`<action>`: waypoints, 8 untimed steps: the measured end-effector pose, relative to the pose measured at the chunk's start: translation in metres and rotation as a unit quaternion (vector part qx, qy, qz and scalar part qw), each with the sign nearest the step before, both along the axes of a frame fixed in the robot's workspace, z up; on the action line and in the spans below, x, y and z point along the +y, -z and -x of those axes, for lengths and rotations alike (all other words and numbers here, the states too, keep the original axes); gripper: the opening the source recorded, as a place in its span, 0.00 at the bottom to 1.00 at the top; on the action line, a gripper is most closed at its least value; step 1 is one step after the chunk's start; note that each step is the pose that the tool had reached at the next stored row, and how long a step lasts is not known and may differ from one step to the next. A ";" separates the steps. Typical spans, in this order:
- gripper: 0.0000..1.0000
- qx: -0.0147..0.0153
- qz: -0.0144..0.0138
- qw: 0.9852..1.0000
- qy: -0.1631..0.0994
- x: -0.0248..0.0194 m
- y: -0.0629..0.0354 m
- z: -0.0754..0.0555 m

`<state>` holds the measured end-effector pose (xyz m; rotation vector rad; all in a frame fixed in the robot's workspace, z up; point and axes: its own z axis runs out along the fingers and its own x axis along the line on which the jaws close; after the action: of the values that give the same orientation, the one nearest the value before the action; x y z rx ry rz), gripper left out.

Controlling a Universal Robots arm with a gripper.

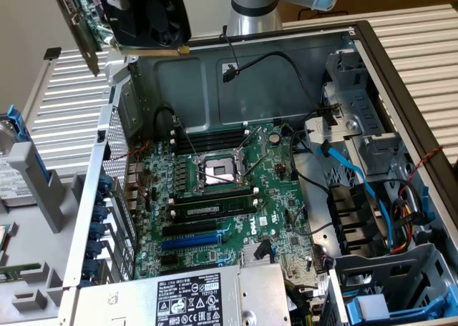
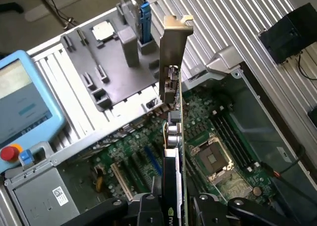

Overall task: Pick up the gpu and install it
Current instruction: 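Pick up the gpu and move the gpu toward the slot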

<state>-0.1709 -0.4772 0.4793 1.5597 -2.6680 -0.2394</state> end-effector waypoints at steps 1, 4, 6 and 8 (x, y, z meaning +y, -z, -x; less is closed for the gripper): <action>0.29 0.000 0.000 1.000 -0.009 0.0000 0.0001 0.000; 0.29 0.000 0.000 0.999 -0.037 0.0000 0.0005 0.000; 0.29 0.000 0.000 0.999 -0.054 0.0000 0.0007 0.000; 0.29 0.000 0.000 0.997 -0.073 0.0000 0.0010 0.000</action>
<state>-0.1709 -0.4773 0.4783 1.7449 -2.5376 -0.2331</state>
